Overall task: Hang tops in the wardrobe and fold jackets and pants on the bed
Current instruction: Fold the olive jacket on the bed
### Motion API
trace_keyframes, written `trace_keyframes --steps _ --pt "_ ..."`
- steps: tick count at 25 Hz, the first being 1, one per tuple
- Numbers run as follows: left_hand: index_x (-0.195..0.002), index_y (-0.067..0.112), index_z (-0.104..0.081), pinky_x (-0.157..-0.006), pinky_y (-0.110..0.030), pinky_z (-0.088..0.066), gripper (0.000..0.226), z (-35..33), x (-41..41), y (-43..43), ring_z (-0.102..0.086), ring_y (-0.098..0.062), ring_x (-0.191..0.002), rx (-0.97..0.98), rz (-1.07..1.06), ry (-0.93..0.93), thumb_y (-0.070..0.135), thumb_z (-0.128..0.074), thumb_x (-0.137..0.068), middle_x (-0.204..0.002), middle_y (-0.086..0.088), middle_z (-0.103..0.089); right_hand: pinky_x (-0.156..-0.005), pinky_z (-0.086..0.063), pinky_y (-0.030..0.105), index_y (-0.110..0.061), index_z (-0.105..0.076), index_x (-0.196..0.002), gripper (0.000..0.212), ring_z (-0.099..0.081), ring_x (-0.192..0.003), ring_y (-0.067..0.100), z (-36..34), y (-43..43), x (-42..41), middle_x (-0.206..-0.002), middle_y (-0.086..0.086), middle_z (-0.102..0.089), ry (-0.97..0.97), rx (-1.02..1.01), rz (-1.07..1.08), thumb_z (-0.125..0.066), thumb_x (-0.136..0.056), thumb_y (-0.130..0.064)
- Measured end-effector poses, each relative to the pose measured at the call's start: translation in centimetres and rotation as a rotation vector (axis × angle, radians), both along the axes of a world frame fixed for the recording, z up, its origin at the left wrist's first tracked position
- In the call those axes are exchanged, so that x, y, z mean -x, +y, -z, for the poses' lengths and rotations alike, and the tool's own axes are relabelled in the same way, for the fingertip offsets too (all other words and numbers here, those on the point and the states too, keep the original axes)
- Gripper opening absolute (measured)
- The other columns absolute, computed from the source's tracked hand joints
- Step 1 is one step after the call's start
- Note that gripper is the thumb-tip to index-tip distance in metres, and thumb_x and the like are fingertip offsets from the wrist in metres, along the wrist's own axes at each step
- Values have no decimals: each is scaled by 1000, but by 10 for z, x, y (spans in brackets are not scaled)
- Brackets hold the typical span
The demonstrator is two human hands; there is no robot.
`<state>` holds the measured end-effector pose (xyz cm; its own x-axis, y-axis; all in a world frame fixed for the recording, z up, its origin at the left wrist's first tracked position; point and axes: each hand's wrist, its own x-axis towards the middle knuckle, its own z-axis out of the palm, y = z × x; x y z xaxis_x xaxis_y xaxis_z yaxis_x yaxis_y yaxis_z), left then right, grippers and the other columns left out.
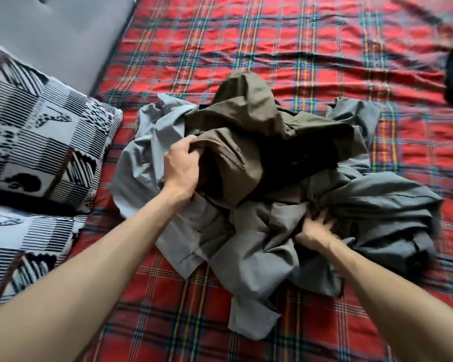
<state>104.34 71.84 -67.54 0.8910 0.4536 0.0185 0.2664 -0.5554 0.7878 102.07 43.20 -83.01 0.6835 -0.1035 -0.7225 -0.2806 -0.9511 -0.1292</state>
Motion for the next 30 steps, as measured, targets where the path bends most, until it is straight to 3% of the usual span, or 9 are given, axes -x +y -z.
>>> trace_keyframes --steps 3,5,8,11,15,17,21,25,30 --pt "-101 17 -71 -95 -41 -51 23 -74 10 -12 -67 -19 -96 122 230 -62 10 -53 -87 -95 2 -73 -94 -43 32 -19 -57 -132 51 -57 -116 25 -96 -38 -16 -135 14 -59 -103 -459 118 -72 -86 -36" --pt "-104 6 -69 -98 -35 -49 20 -128 29 -40 -66 -14 -96 248 435 -40 6 -56 -89 -98 -2 -72 -92 -47 39 -27 -58 -118 34 -60 -105 24 -187 -52 -18 -126 10 -62 -106 -788 463 -66 -89 -43" --pt "-105 -13 -60 -83 -22 -44 19 -178 82 -97 -56 -4 -89 447 720 195 -1 -55 -91 -94 -8 -60 -86 -55 46 -31 -50 -119 50 -63 -110 35 -289 -58 -1 -121 16 -57 301 -1187 689 -60 -80 -59" --pt "-102 -12 -59 -83 -32 -41 26 -195 142 -157 -50 -13 -92 561 939 420 13 -59 -92 -93 -6 -57 -77 -56 33 -10 -72 -100 30 -71 -82 23 -324 -70 43 -95 14 -72 492 -1187 485 -62 -89 -37" --pt "-106 0 -64 -73 -9 -41 16 -182 197 -201 -55 10 -76 488 1089 754 -2 -59 -92 -84 18 -65 -63 -54 22 -5 -65 -86 18 -65 -61 5 -285 -116 100 -69 -6 -72 188 -1013 190 -65 -77 10" --pt "-116 5 -63 -73 -8 -45 27 -168 213 -207 -60 9 -81 458 962 877 -3 -58 -91 -102 5 -71 -73 -52 27 -9 -66 -89 21 -62 -72 1 -264 -151 135 -77 -11 -69 234 -819 -214 -64 -75 7" --pt "-102 15 -62 -60 -22 -46 13 -109 203 -216 -59 -14 -71 506 73 658 7 -58 -92 -101 -13 -64 -77 -48 31 -11 -65 -107 26 -64 -100 24 -228 -216 181 -109 10 -69 349 -296 -795 -57 -82 -12" --pt "-131 8 -51 -75 -30 -49 42 -67 188 -241 -61 -24 -92 589 -203 678 21 -64 -93 -112 -12 -60 -84 -51 36 -9 -62 -112 31 -62 -111 34 -212 -267 155 -118 16 -66 194 -58 -774 -47 -86 -14" --pt "-134 7 -50 -100 -41 -47 104 20 136 -206 -59 -27 -115 755 -499 467 61 -85 -52 -131 -5 -58 -95 -45 35 -19 -54 -132 44 -56 -118 27 -161 -233 99 -124 8 -61 -99 -281 -451 -56 -89 -24"
